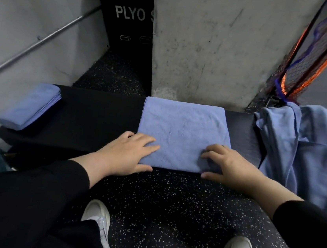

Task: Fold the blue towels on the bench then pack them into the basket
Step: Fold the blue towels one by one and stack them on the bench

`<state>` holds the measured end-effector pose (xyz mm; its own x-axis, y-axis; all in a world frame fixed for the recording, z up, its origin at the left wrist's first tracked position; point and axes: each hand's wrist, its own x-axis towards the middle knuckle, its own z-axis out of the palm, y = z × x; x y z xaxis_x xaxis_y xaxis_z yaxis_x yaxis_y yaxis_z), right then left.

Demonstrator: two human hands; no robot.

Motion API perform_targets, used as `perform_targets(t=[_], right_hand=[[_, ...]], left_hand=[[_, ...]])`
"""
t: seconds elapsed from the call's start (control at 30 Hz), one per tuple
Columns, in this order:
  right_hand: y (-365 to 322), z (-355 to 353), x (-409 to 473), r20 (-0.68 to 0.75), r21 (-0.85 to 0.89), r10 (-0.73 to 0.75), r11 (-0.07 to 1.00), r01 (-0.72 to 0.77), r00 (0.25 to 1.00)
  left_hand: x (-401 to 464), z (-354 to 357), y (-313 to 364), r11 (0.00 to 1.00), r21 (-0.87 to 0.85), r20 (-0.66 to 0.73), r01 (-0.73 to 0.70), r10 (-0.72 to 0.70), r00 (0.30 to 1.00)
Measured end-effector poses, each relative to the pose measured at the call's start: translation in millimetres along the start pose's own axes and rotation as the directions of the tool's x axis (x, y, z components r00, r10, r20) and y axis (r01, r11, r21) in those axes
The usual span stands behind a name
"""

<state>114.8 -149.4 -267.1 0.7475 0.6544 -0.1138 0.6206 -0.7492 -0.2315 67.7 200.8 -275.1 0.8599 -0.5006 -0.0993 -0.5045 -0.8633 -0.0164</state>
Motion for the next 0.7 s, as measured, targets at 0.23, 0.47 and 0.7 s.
perform_targets(t=[0.23, 0.47, 0.7], right_hand=[[-7.9, -0.6, -33.6, -0.022, -0.061, 0.173, 0.983, -0.174, 0.985], [-5.9, -5.1, -37.4, -0.092, 0.069, 0.281, 0.959, -0.276, 0.955], [-10.4, -32.3, -44.5, -0.108, 0.269, 0.423, 0.884, -0.383, 0.9]], left_hand=[[-20.9, 3.0, -0.6, 0.993, -0.072, -0.005, 0.095, -0.095, 0.995], [-25.0, -7.6, -6.7, 0.957, -0.246, -0.02, 0.154, -0.163, 0.986], [-37.7, -35.4, -4.1, 0.776, -0.534, 0.108, 0.337, -0.332, 0.937]])
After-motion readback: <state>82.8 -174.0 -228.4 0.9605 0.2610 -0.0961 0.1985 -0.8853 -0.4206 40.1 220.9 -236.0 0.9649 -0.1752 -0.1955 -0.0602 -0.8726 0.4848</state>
